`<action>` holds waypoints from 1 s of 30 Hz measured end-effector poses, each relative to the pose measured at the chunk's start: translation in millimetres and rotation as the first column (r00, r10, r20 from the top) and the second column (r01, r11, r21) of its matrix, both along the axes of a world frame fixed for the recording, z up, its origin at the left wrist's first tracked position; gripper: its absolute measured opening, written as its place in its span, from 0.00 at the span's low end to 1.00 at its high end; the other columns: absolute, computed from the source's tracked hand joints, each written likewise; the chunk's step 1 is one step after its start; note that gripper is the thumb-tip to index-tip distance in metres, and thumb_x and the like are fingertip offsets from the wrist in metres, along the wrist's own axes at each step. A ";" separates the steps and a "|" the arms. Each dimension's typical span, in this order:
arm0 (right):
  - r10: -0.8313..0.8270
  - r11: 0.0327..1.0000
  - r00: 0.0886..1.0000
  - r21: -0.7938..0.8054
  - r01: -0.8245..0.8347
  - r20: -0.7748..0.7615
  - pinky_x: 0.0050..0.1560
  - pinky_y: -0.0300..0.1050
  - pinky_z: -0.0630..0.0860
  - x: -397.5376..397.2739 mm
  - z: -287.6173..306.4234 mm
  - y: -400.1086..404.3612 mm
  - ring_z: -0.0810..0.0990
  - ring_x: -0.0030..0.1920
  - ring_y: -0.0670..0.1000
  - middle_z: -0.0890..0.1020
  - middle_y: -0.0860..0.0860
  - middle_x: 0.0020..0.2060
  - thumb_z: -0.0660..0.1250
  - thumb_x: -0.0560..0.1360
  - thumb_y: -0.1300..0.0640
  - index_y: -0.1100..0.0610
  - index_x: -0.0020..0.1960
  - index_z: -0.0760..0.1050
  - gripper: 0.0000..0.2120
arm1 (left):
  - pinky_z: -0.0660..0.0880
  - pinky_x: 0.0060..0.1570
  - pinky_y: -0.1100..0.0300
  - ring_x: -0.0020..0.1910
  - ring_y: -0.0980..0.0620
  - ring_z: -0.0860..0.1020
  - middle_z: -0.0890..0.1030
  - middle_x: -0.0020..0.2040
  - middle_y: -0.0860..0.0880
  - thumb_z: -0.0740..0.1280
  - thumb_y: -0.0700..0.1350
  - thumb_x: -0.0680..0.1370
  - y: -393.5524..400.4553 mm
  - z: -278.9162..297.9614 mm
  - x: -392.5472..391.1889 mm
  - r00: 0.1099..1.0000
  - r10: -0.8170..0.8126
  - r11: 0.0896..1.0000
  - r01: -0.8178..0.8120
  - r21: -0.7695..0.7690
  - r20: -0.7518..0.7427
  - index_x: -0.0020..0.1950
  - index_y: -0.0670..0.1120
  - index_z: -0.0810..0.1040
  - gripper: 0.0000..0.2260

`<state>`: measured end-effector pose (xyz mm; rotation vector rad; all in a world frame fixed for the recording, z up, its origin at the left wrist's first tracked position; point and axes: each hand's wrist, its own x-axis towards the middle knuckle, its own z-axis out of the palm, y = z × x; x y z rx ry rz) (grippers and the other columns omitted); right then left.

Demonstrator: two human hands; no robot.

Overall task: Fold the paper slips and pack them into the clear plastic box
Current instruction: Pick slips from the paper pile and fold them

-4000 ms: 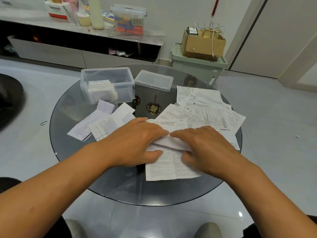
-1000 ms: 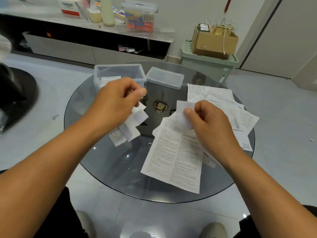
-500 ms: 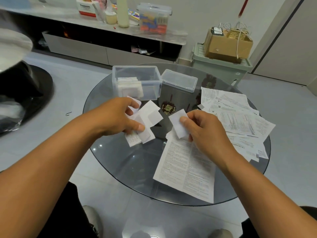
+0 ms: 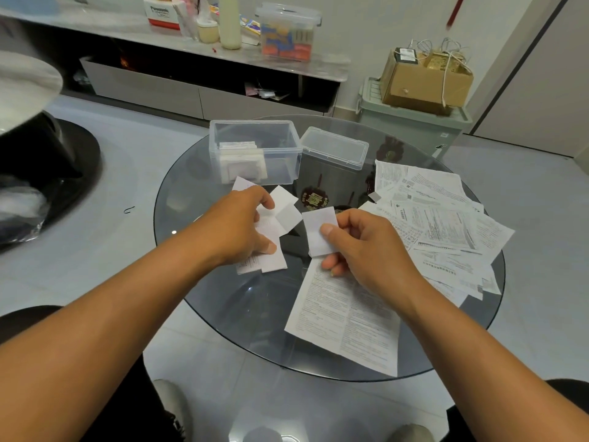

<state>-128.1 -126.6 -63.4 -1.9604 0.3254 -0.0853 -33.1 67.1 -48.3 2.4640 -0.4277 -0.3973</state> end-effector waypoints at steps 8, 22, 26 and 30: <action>-0.055 0.995 0.996 0.084 0.049 0.067 0.39 0.44 0.82 -2.2 4.2 -4.7 0.86 0.36 0.49 0.86 0.49 0.37 0.68 0.82 0.52 0.55 0.52 0.81 0.06 | 0.77 0.35 0.66 0.41 0.53 0.83 0.85 0.46 0.46 0.75 0.40 0.75 1.6 11.0 4.9 0.985 0.075 0.881 -0.140 -0.452 -0.158 0.52 0.46 0.82 0.07; -0.039 0.978 0.985 0.206 0.003 0.171 0.38 0.35 0.77 -4.7 6.2 1.6 0.80 0.33 0.44 0.84 0.47 0.36 0.75 0.76 0.56 0.57 0.51 0.82 0.06 | 0.83 0.54 0.51 0.50 0.46 0.86 0.87 0.50 0.43 0.69 0.38 0.80 -22.4 6.7 -20.7 0.870 -0.162 0.773 -0.182 -0.608 -0.466 0.61 0.41 0.78 0.10; -0.127 0.980 0.976 0.177 0.096 0.176 0.37 0.37 0.80 -5.2 3.1 0.1 0.81 0.32 0.45 0.85 0.54 0.37 0.76 0.76 0.56 0.52 0.53 0.82 0.07 | 0.79 0.61 0.52 0.57 0.45 0.84 0.85 0.58 0.45 0.64 0.34 0.82 -20.0 15.6 -21.7 0.793 -0.334 0.785 -0.064 -0.616 -0.509 0.66 0.43 0.78 0.14; -0.090 0.994 0.978 0.084 0.075 0.191 0.40 0.35 0.80 -6.1 2.5 1.2 0.82 0.35 0.43 0.85 0.49 0.39 0.75 0.76 0.52 0.49 0.50 0.83 0.05 | 0.79 0.61 0.52 0.57 0.47 0.84 0.85 0.57 0.45 0.65 0.37 0.82 -18.2 16.2 -21.2 0.813 -0.366 0.806 0.034 -0.591 -0.452 0.65 0.45 0.75 0.12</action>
